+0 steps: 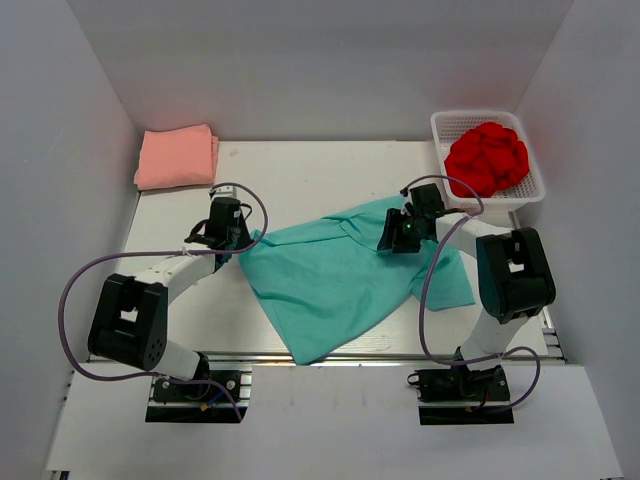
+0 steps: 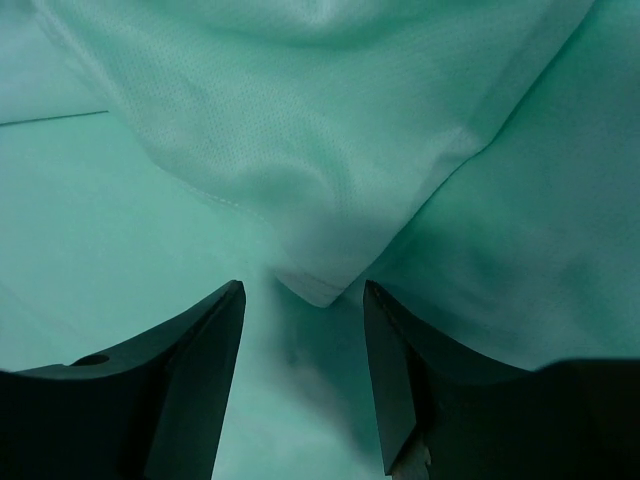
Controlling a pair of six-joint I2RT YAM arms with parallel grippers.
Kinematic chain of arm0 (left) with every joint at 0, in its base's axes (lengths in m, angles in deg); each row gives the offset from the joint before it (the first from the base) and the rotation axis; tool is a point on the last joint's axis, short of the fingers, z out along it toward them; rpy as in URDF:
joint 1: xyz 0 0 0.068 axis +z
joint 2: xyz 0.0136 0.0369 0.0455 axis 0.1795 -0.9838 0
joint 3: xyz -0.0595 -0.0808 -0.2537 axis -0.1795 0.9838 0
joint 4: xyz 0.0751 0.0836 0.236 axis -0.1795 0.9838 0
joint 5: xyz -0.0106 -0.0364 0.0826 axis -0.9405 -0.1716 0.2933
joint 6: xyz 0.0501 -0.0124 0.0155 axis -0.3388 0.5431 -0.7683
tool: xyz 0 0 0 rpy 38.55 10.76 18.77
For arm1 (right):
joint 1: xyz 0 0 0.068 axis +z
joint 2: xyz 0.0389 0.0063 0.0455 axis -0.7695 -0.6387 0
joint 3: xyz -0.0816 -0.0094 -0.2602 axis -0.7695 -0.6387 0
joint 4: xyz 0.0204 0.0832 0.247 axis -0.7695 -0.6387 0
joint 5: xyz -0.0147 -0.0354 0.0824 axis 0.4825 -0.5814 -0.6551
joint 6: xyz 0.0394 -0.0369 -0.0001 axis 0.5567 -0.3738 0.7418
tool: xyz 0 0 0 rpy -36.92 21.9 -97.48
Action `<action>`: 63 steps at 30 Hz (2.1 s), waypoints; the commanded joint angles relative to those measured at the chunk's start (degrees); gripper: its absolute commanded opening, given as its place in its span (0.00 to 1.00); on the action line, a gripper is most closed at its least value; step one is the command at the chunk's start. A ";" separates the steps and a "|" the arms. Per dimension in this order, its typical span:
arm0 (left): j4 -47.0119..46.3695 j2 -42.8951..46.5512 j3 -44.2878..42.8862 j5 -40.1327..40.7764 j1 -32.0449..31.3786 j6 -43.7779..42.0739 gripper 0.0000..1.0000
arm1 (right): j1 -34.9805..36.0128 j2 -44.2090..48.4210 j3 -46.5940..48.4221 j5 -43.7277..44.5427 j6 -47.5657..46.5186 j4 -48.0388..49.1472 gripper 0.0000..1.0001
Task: Fold and stack the t-shirts
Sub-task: Flatten out the tshirt
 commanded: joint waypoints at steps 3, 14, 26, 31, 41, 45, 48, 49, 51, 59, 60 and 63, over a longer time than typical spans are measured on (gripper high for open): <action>0.08 1.59 0.28 -0.19 0.17 -0.36 0.00 | 0.07 -2.34 3.08 -0.37 0.75 1.53 0.57; 0.08 2.21 0.28 -0.19 0.17 -0.36 0.00 | 0.16 -0.23 1.50 -1.95 3.21 8.82 0.00; 1.14 14.85 -4.36 3.32 0.17 -4.23 0.00 | -0.19 17.15 3.34 8.46 3.82 16.56 0.00; 1.75 21.46 -9.12 8.41 0.17 -5.99 0.00 | -0.46 24.55 11.68 22.71 4.26 13.49 0.00; 1.22 34.19 -15.01 16.67 0.17 -12.66 0.00 | -1.77 28.86 31.99 40.76 -2.85 6.27 0.00; 1.22 38.67 -16.76 19.49 0.17 -14.78 0.00 | -1.86 31.31 34.98 44.80 -5.66 7.94 0.00; 0.70 41.14 -18.60 16.44 0.17 -16.01 0.00 | -1.87 33.68 36.13 43.84 -7.78 9.26 0.00; 0.70 41.14 -19.14 15.29 0.17 -16.53 0.00 | -1.86 34.30 36.39 41.93 -8.30 9.78 0.00; 0.70 41.76 -21.41 13.18 0.17 -17.06 0.00 | -1.95 35.53 37.44 40.51 -9.18 9.70 0.00; 5.52 41.76 -31.52 7.37 0.17 -17.68 0.00 | -1.69 42.39 41.22 34.26 -12.96 9.18 0.00; 5.53 42.28 -32.32 7.36 0.17 -17.68 0.00 | -1.69 43.01 41.75 34.35 -14.01 8.91 0.00; 7.80 42.99 -35.48 4.12 0.17 -18.21 0.00 | -1.69 46.08 43.24 32.68 -15.16 7.51 0.00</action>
